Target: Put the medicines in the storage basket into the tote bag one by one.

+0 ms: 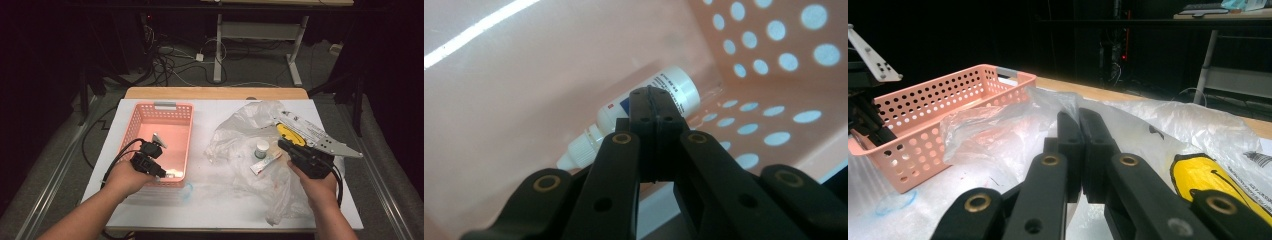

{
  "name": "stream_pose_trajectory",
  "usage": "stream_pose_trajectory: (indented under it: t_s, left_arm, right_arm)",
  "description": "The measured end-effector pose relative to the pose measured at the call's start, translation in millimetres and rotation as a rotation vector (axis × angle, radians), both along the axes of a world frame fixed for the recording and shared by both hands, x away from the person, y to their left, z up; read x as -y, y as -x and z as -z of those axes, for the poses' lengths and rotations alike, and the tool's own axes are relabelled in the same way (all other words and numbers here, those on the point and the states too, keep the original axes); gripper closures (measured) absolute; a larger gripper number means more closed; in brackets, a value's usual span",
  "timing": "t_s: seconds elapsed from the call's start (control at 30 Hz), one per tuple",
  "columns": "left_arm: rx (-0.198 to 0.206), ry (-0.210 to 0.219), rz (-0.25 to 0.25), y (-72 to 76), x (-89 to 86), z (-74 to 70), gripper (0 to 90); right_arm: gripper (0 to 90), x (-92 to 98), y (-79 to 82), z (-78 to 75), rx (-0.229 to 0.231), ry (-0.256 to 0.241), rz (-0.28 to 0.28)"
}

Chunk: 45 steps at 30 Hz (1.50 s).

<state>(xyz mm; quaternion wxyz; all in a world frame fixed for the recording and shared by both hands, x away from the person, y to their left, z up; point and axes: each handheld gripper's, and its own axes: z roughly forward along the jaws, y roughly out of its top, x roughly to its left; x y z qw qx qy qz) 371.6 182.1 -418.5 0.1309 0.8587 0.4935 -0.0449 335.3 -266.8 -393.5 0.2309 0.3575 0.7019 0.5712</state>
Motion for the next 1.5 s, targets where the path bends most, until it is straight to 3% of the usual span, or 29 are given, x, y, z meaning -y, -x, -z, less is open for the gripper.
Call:
stream_pose_trajectory:
  t_s: [0.13, 0.2, 0.27, 0.5, 0.6, 0.77, 0.9, 1.13, 1.23, 1.27, 1.3, 1.43, 1.5]
  left_arm:
    - [0.086, -0.042, -0.02, -13.1, 5.6, 3.5, 87.9]
    - [0.115, -0.028, -0.037, -19.2, 6.2, 5.2, 87.9]
    - [0.119, -0.005, -0.035, -21.1, 6.9, 4.1, 87.9]
    - [0.095, 0.035, 0.019, -5.5, 8.2, -8.8, 88.0]
    - [0.049, 0.019, 0.055, -1.7, 10.6, -6.6, 87.9]
    - [0.027, -0.024, 0.051, -10.5, 13.2, 2.8, 87.9]
    - [0.066, -0.008, 0.019, -20.8, 12.1, 3.1, 87.9]
    - [0.181, 0.006, -0.039, -36.7, 0.8, 4.3, 87.9]
    - [0.211, 0.047, -0.035, -37.7, -5.9, -0.5, 87.7]
    - [0.236, 0.067, -0.028, -38.2, -8.2, -3.3, 83.7]
    - [0.249, 0.087, -0.014, -39.7, -10.2, -5.7, 71.8]
    - [0.284, 0.079, 0.029, -48.6, -13.6, -8.7, 41.4]
    - [0.279, 0.071, 0.081, -52.7, -12.3, -5.7, 35.7]
  right_arm:
    - [89.2, -1.4, -0.3, -0.4, 0.0, 0.001, -0.005]
    - [89.3, -1.9, -0.5, -0.6, 0.002, 0.002, -0.009]
    - [89.3, -1.8, -0.4, -0.7, 0.002, 0.002, -0.01]
    - [89.3, -0.5, -1.4, 0.9, -0.004, 0.002, -0.006]
    - [89.3, -0.3, -0.4, 0.7, -0.001, 0.003, -0.002]
    - [89.3, 0.0, 1.0, -1.2, 0.005, -0.001, -0.004]
    - [89.4, 0.4, 1.3, -1.6, 0.002, -0.007, 0.001]
    - [89.4, 0.3, -1.0, -0.2, -0.001, -0.005, -0.005]
    - [89.3, 1.7, -0.8, -0.6, 0.001, -0.006, -0.003]
    - [89.3, 2.2, -1.0, -0.5, 0.002, -0.006, -0.002]
    - [89.3, 2.3, -1.2, -0.3, 0.002, -0.007, 0.0]
    - [89.3, 0.1, -1.3, 0.5, -0.002, -0.005, -0.004]
    - [89.3, -0.9, -1.1, 0.7, -0.005, -0.003, -0.006]
